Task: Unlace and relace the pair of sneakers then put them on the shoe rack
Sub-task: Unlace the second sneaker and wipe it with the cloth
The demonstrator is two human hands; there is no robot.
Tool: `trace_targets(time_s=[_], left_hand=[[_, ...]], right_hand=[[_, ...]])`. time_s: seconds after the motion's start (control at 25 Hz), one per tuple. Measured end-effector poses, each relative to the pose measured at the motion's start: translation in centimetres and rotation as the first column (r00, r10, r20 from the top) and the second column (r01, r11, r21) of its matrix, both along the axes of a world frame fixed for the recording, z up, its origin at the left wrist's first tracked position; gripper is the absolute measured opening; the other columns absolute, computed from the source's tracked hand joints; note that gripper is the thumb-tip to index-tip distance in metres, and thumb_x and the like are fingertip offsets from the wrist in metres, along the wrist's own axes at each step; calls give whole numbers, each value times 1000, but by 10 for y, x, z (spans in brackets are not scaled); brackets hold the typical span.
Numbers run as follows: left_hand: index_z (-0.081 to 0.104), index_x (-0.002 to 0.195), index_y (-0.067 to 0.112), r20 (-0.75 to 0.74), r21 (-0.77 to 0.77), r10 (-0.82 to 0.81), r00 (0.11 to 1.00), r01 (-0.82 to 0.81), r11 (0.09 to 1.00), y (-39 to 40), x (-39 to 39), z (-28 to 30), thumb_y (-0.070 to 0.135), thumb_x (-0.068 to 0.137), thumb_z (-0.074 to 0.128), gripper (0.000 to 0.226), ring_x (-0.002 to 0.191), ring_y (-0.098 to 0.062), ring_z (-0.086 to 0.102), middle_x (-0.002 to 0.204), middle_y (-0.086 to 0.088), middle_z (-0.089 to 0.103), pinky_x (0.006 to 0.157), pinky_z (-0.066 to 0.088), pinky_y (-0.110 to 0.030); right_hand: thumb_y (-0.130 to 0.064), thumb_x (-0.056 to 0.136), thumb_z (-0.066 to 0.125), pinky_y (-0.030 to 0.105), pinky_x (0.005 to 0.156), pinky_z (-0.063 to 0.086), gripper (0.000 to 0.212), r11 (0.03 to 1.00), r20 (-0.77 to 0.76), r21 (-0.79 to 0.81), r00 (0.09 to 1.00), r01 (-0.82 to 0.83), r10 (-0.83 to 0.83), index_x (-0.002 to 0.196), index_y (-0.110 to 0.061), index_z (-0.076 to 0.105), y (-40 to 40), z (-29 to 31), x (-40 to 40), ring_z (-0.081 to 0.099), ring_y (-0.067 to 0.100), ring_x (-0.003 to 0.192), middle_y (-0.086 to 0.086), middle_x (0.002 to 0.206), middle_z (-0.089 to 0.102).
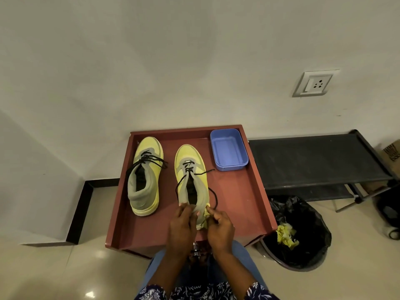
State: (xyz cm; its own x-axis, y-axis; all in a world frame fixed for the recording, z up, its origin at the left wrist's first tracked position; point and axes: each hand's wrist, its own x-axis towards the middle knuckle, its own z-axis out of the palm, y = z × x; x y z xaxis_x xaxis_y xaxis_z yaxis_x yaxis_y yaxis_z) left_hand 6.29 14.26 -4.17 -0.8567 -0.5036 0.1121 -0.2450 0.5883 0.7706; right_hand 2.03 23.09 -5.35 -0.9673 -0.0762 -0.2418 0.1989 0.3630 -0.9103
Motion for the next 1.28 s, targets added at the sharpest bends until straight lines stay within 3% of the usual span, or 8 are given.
trace_targets(time_s=[0.12,0.24,0.52,0.72,0.8,0.88,1.12,1.28], left_hand=[[66,95,-1,-30,5,-15,999,15,1000,-4,0,-3,20,86,52,28,98,-26,64,102,-20,65,81,38,-8],[67,98,0,-57,25,-44,997,45,999,-5,-1,-5,13,84,52,24,100,-12,57,103,-19,64,82,36,0],[66,102,-1,-18,10,-50,999,50,999,-10,-4,-10,5,86,55,21,97,-30,64,107,-19,62,78,37,-8],[66,102,0,-38,7,-23,999,24,1000,-7,-2,-10,4,88,56,17,92,-28,64,104,-16,63,72,37,-6],[65,103,-1,-33,3,-16,999,16,1000,-7,-3,-10,1,87,57,18,93,-28,64,105,-18,63,73,37,-7],[65,100,-3,-48,-28,-22,999,21,999,-6,-2,-8,0,86,56,17,87,-15,61,99,-19,64,74,36,-5],[65,95,-3,-70,-59,-33,997,29,998,-7,-4,-3,3,83,51,20,76,-1,50,91,-16,63,67,35,-2],[64,94,-3,-29,-34,-54,998,53,998,-10,-8,0,1,87,53,14,77,-12,52,93,-17,61,67,34,-6]], right_hand=[[4,85,57,9,80,40,28,1000,-23,24,1000,7,-7,109,-7,68,-4,7,-17,63,19,100,9,107,69],[3,87,53,10,81,38,29,996,-61,82,998,-30,35,111,-6,67,-11,19,-42,62,19,101,9,111,68],[1,90,47,18,83,41,34,921,-132,303,946,-246,296,118,-9,63,-28,30,-76,60,26,101,12,114,66],[4,89,51,11,82,40,32,966,-146,191,968,-176,206,114,-7,66,-13,27,-39,62,21,100,11,111,66],[5,87,53,-1,78,38,31,982,-140,136,978,-134,153,112,-6,67,-7,24,-22,60,16,99,10,110,67],[3,88,54,-7,73,37,30,990,-114,98,987,-103,114,114,-6,65,-4,19,-10,59,14,98,10,110,67],[0,88,56,-7,65,36,28,990,-70,116,994,-77,85,114,-5,65,-8,19,-17,59,11,93,9,107,68],[0,89,54,2,74,39,27,984,-75,157,993,-81,94,113,-4,65,-15,23,-32,62,19,97,13,107,68]])
